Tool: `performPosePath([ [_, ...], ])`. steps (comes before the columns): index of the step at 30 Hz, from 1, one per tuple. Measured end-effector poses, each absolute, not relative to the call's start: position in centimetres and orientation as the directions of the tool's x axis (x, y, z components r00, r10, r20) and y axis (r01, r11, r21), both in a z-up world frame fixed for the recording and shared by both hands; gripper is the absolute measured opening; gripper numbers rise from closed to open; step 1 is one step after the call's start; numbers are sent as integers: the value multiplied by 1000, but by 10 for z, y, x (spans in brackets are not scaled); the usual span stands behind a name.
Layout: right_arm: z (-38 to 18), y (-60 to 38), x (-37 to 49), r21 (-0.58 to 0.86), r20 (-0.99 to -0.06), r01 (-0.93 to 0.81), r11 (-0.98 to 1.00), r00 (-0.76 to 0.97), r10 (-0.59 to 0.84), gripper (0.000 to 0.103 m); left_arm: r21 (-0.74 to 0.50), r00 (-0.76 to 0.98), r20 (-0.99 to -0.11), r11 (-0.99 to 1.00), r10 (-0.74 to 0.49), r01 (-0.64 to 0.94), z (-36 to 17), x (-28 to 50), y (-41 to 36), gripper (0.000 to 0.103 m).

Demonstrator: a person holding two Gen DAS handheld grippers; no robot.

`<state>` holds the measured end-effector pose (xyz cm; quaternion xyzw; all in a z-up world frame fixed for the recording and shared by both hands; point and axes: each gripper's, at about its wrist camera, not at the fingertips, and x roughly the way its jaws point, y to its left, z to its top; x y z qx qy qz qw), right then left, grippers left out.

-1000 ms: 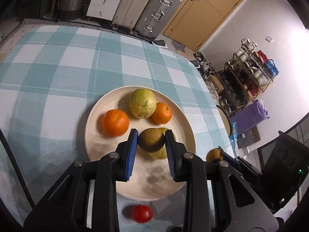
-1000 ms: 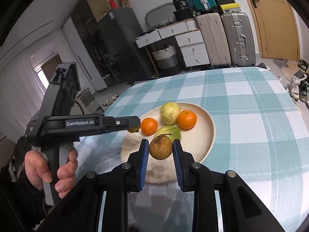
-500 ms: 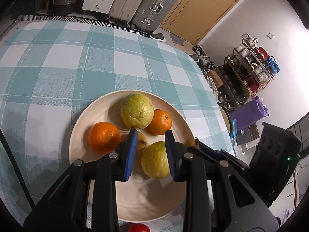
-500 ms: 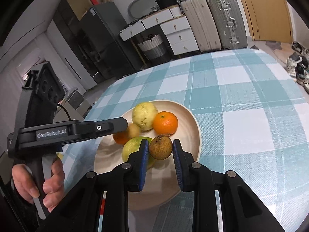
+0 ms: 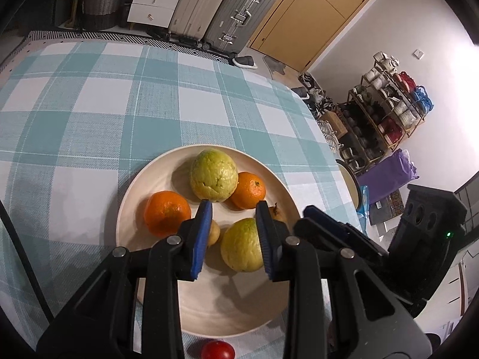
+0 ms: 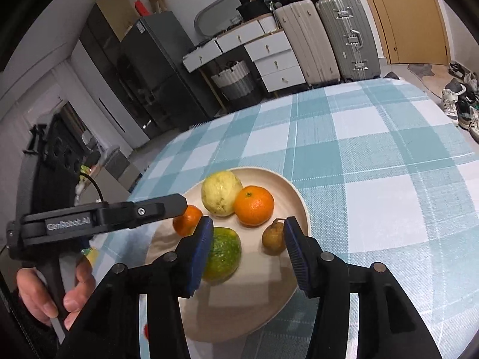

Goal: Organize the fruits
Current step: 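Withdraw both open tools toward the remaining tomatoes and plums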

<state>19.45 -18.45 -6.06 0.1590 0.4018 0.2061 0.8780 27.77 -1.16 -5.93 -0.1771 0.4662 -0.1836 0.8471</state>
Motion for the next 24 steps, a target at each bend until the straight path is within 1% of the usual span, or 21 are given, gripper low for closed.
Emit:
performPosePath([
  [12,-31,-204,158,440,-605,-210,873,649,461,52,-439,532,-722,887,-443,143,-37,234,-6,26],
  [16,-21,-200,141,400,-603,-219,890,668,436,52,-407,556,-720,901,-417,149,-29,213,-6,27],
  [20,-14,-195,127,394,-592,-234,889,675,440,52,-345,587,-718,924,-374,167,-20,191,-14,27],
  [24,-4,-191,115,377,-587,-250,892,681,439,52,-312,609,-707,932,-358,186,-9,170,-20,27],
])
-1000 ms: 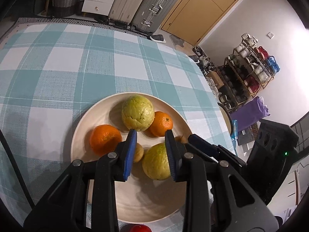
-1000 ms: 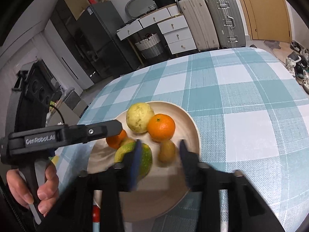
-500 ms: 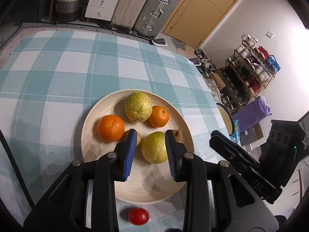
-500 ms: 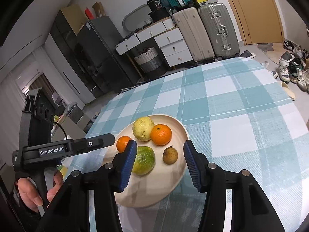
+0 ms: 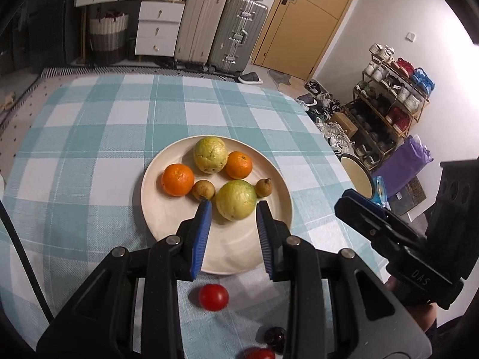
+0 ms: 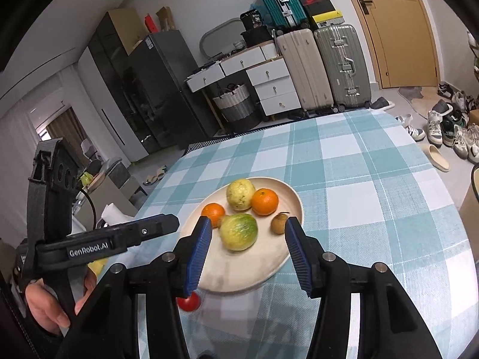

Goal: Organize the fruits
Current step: 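Withdraw both open tools toward the remaining tomatoes and plums, then lower the left tool onto a red tomato and close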

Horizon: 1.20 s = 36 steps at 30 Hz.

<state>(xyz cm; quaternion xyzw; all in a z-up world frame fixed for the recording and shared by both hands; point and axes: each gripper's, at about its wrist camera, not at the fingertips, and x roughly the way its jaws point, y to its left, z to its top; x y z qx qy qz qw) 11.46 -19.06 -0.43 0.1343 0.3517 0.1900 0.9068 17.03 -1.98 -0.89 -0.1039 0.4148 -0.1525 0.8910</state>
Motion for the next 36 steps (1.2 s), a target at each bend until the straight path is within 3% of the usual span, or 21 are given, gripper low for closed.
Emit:
performPosePath([
  [7,7,-182,89,332,-582,-283,900,689,432,52,-226,644,-706,956,-294,188,5,135,-30,27],
  [9,9,-181,81,317,-586,-281,906,694,420,54,-208,652,-708,962,-271,175,6,129,-30,32],
  [11,9,-180,75,305,-589,-278,911,697,410,63,-195,666,-704,969,-248,155,9,120,-27,47],
  [16,5,-179,59,289,-606,-264,920,694,390,67,-190,686,-688,971,-238,147,11,98,-20,55],
  [20,-2,-178,48,272,-632,-254,928,680,372,68,-202,692,-685,972,-227,119,4,84,-11,82],
  [26,-10,-179,33,267,-649,-267,926,660,377,71,-190,674,-704,974,-225,126,-14,69,-9,86],
  [28,-12,-182,28,269,-653,-259,928,658,373,77,-196,665,-708,971,-237,137,-20,65,-10,92],
  [30,-13,-185,25,270,-649,-251,930,666,368,91,-219,653,-709,964,-265,153,-27,62,-11,99],
  [36,-20,-191,18,287,-650,-240,927,662,373,93,-217,631,-728,963,-269,160,-42,54,-15,101],
])
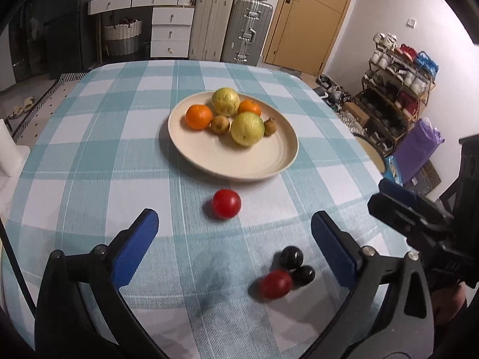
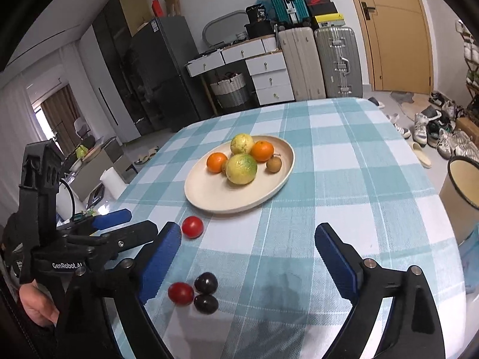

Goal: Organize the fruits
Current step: 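Lower the left tool onto a red tomato and close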

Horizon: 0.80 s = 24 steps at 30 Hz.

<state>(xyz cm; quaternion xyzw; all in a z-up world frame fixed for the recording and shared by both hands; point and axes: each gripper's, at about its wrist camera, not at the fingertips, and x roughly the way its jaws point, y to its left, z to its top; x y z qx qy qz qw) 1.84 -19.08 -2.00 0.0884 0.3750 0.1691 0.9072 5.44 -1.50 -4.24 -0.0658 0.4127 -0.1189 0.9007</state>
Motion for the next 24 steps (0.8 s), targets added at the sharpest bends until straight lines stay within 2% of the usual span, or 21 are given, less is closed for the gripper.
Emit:
performPosePath([
  [1,-21,-191,17,283,-653,-239,929,661,369,93,-213,627,-732,963,-268,162,-45,52,-16,101],
  [4,-24,-193,12,293,-644,-239,926,666,376,103,-210,615,-742,964,-266,164,-53,48,-17,102],
  [11,-32,-195,4,318,-649,-258,912,642,408,103,-116,601,-771,975,-209,190,-72,33,-29,102],
  [24,-47,-198,-6,302,-688,-225,926,622,375,103,-123,566,-792,967,-231,223,-84,25,-36,102],
])
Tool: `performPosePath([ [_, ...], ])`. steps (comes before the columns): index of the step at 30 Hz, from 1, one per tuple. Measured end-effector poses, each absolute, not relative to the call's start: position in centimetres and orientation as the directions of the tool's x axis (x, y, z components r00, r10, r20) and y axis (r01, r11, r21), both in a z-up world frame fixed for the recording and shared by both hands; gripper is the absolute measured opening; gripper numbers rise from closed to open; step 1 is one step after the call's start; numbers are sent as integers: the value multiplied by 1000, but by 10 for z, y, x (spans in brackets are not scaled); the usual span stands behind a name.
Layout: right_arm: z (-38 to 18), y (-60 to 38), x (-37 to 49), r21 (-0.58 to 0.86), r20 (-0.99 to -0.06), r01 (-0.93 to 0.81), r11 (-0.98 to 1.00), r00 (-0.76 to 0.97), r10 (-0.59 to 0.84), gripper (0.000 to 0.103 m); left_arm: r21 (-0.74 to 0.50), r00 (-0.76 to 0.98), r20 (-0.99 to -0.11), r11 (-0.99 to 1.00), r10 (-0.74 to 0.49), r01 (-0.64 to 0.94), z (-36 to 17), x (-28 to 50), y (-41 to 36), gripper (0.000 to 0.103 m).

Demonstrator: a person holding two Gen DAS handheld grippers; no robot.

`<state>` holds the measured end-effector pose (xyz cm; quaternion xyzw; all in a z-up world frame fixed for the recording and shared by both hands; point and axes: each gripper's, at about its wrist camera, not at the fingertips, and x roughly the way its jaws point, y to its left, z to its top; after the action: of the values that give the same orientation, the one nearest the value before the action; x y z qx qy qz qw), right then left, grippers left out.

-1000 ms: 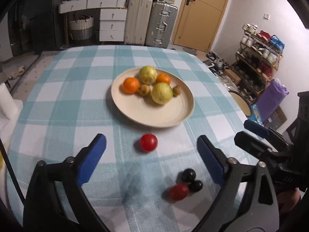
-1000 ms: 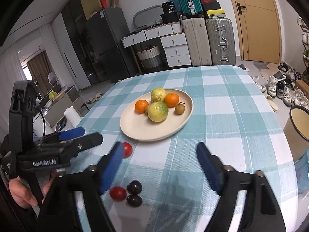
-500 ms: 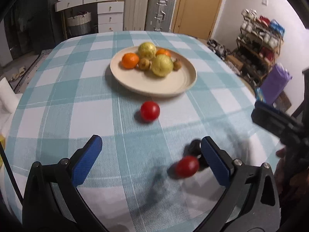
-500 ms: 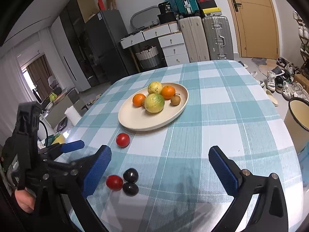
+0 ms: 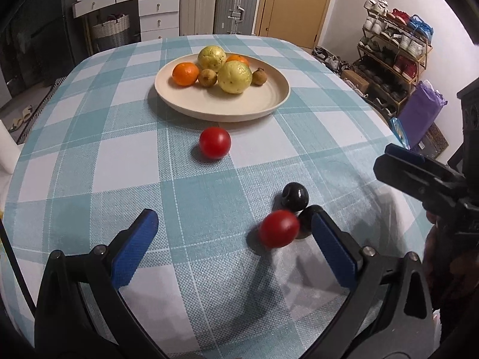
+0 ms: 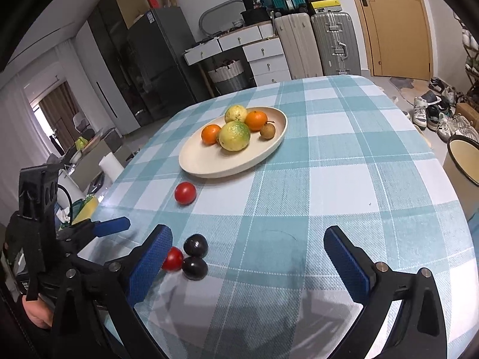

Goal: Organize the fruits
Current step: 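Lower the left tool onto a red tomato and close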

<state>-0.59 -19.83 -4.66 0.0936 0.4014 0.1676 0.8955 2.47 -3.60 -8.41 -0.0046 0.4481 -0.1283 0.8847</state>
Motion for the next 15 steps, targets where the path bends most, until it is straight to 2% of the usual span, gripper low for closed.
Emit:
performPosePath([
  [15,-51,-204,-10,286,-695,-205,936,628,350,103,-95,557,-800,964,-223,249,-95,26,-42,102],
])
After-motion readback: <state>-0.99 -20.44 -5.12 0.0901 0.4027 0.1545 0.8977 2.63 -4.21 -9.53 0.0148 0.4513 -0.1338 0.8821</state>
